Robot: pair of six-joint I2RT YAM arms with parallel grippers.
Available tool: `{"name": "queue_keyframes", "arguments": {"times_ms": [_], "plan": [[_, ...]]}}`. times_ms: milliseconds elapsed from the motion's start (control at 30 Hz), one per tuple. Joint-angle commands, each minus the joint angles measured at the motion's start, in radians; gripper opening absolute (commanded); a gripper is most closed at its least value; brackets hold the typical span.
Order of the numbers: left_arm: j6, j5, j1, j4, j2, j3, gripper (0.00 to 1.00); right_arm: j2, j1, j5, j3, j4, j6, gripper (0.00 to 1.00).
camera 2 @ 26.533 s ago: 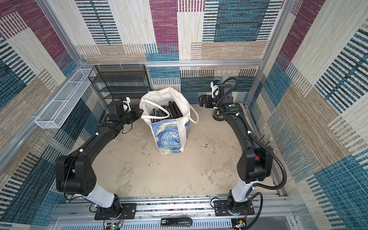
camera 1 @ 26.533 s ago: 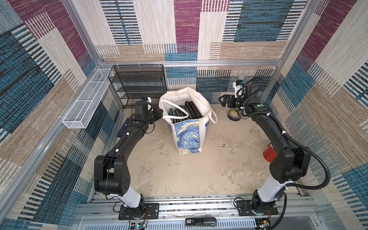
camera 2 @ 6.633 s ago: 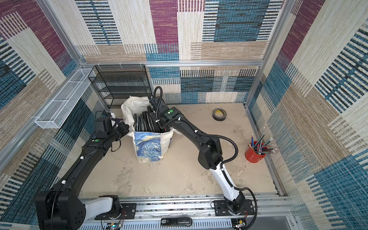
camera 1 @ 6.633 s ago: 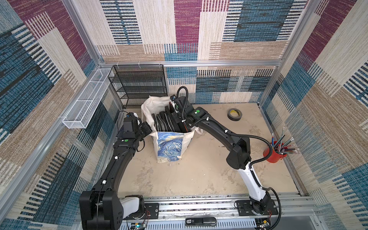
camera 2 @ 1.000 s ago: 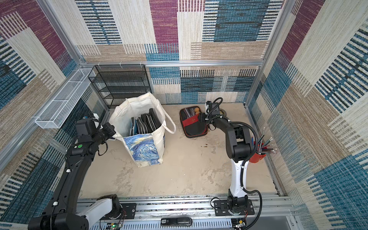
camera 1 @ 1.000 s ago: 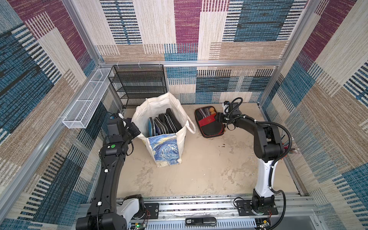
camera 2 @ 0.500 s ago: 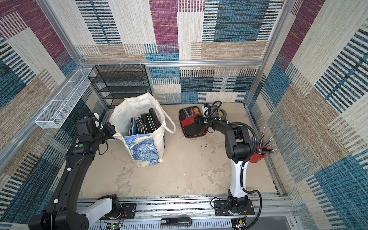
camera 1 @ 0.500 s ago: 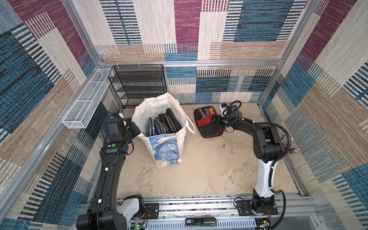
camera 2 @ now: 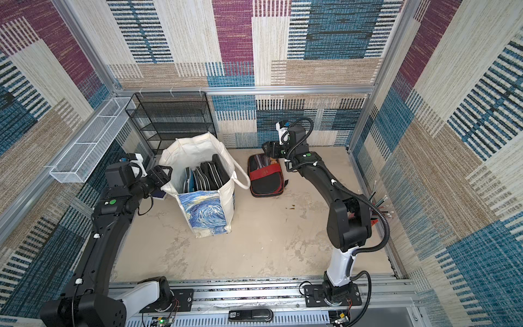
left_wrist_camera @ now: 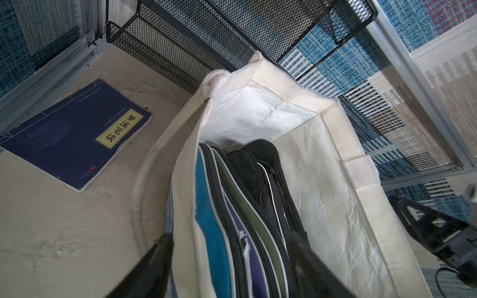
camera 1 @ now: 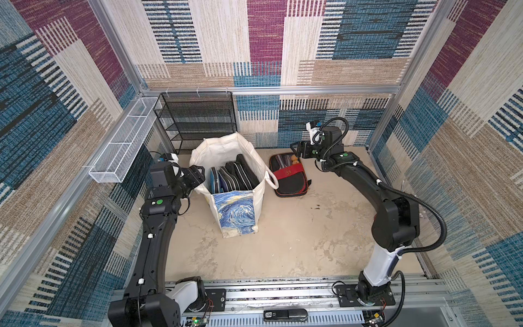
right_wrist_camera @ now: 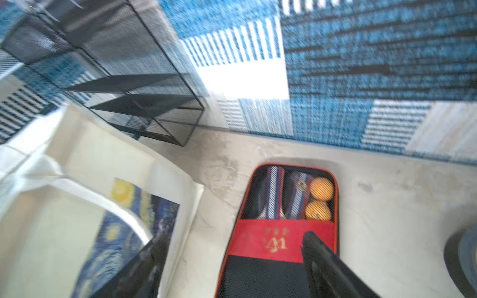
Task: Remove the ping pong set from the canvas bag
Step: Place the ping pong set at the center of the board, then adjust the canvas bag at the center of the board.
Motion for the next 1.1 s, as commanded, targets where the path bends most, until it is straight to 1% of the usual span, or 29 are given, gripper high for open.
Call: {"name": "queue_keyframes", "arguments": {"times_ms": [0, 100, 367, 467, 600, 733, 767, 800, 933, 1000, 1067], "plan": [[-0.01, 0.025, -0.001, -0.081, -0.035, 0.022, 0.99, -0.019, 0.055, 0.015, 0.033, -0.119, -0.045, 0.9], [-0.058, 0.069, -0.001, -0.151, -0.081, 0.021, 0.99, -0.031, 0.123, 0.034, 0.045, -0.154, -0.06, 0.99], [-0.171, 0.119, -0.025, -0.303, -0.237, -0.046, 0.99, -0.043, 0.248, 0.055, 0.052, -0.185, -0.065, 0.99], [-0.2, 0.136, -0.037, -0.309, -0.256, -0.076, 0.99, -0.045, 0.275, 0.054, 0.051, -0.186, -0.061, 1.0], [-0.21, 0.111, -0.07, -0.305, -0.249, -0.084, 0.99, -0.064, 0.297, 0.064, 0.061, -0.189, -0.052, 1.0], [-0.225, 0.104, -0.09, -0.27, -0.229, -0.1, 1.0, -0.08, 0.316, 0.093, 0.123, -0.231, -0.064, 1.0], [-0.232, 0.109, -0.095, -0.255, -0.224, -0.105, 0.98, -0.083, 0.32, 0.097, 0.135, -0.239, -0.066, 0.99], [-0.238, 0.111, -0.101, -0.246, -0.218, -0.109, 0.95, -0.083, 0.325, 0.102, 0.15, -0.249, -0.069, 1.0], [-0.242, 0.104, -0.135, -0.228, -0.202, -0.127, 0.79, -0.078, 0.335, 0.1, 0.171, -0.269, -0.07, 1.0], [-0.245, 0.104, -0.142, -0.221, -0.202, -0.137, 0.66, -0.063, 0.339, 0.097, 0.166, -0.271, -0.069, 1.0], [-0.248, 0.105, -0.151, -0.218, -0.205, -0.145, 0.51, -0.045, 0.345, 0.086, 0.152, -0.271, -0.065, 1.0]]}}
